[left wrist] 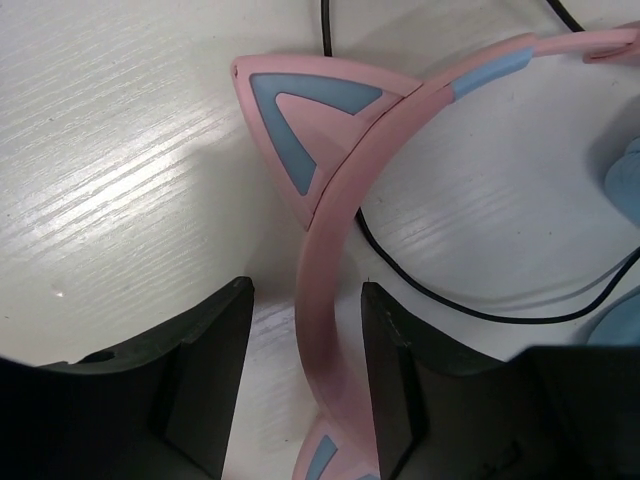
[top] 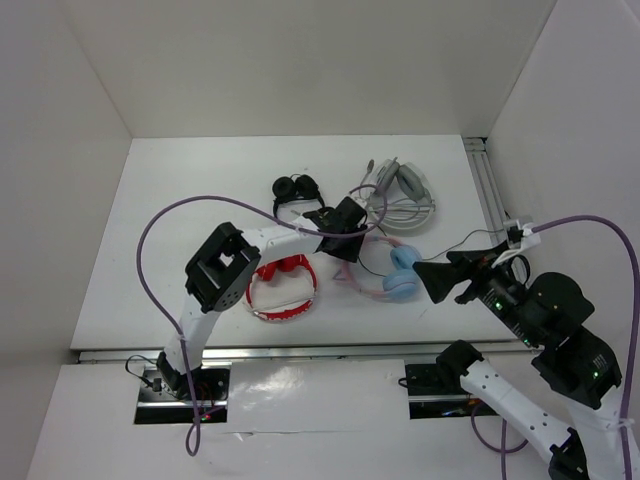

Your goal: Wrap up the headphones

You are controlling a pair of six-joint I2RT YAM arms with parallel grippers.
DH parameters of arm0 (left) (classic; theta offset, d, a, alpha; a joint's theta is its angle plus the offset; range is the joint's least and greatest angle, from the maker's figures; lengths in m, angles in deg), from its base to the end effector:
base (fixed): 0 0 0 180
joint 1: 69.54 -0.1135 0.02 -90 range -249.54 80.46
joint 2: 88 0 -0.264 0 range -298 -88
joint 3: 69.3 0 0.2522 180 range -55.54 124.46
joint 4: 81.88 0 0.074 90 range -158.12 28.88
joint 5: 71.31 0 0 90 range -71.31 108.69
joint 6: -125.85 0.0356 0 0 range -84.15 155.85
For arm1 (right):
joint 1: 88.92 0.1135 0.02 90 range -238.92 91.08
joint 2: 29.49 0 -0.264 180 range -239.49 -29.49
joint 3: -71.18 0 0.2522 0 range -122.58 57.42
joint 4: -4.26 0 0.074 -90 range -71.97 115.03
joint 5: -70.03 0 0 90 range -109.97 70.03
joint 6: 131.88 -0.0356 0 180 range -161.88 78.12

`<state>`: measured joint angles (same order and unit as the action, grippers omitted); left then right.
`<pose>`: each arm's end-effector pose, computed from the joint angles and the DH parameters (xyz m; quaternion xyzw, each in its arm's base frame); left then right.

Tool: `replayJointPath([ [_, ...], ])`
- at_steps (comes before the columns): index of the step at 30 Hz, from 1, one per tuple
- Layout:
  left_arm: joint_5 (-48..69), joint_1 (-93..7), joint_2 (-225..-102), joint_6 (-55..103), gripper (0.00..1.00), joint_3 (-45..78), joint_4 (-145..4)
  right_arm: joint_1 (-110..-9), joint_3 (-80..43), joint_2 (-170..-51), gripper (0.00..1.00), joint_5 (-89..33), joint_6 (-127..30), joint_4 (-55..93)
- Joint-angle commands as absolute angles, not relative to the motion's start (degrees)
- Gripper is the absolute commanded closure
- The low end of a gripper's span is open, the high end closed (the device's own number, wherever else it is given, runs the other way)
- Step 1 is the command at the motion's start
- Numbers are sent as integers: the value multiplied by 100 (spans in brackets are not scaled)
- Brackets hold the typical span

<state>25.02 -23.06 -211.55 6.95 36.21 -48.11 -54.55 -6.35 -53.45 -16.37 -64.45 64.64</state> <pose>0.3288 -0.3405 0.1694 0.1263 0.9352 -0.1584 0.2904 0.0320 0.0192 0.4106 -0.0561 0.7457 0.2957 0.5945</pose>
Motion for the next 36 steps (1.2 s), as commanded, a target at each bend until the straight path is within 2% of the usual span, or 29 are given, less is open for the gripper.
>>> replayJointPath([
  [1, 2729, -2146, -21236, 544, 40, 3437, -4554, -5411, -806, -5208, 0, -1690, -6324, 6197],
  [7, 3143, -1971, -21474, 351, 42, 3587, -4123, -5411, -929, -5260, 0, -1689, -6324, 6250],
  [11, 3197, -1971, -21535, 219, 59, 3516, -4070, -5411, -999, -5313, 0, -1689, -6262, 6311],
  [12, 3249, -1971, -21536, 167, 67, 3516, -4070, -5411, -999, -5313, 0, -1689, -6262, 6311],
  [15, 3249, -1971, -21667, 166, 75, 3516, -4008, -5411, -999, -5313, 0, -1742, -6262, 6250],
  [16, 3249, -1971, -21667, 166, 83, 3516, -4008, -5411, -999, -5261, 0, -1742, -6262, 6250],
  [20, 3319, -1918, -21668, 245, 100, 3710, -3675, -5411, -894, -5260, 0, -1848, -6175, 6250],
  [24, 3539, -1804, -21054, 175, 100, 3394, -3551, -5411, -780, -5322, 0, -1742, -6175, 6197],
  [28, 3951, -1611, -20193, -44, 100, 3375, -2895, -5411, -560, -5253, 0, -2128, -6008, 5795],
  [31, 4531, -1488, -19630, -176, 100, 3831, -2367, -5411, -314, -5085, 0, -2269, -6008, 5408],
  [36, 5733, -1487, -19146, -536, 100, 5445, -900, -5411, -191, -5242, 0, -2331, -5884, 5205],
])
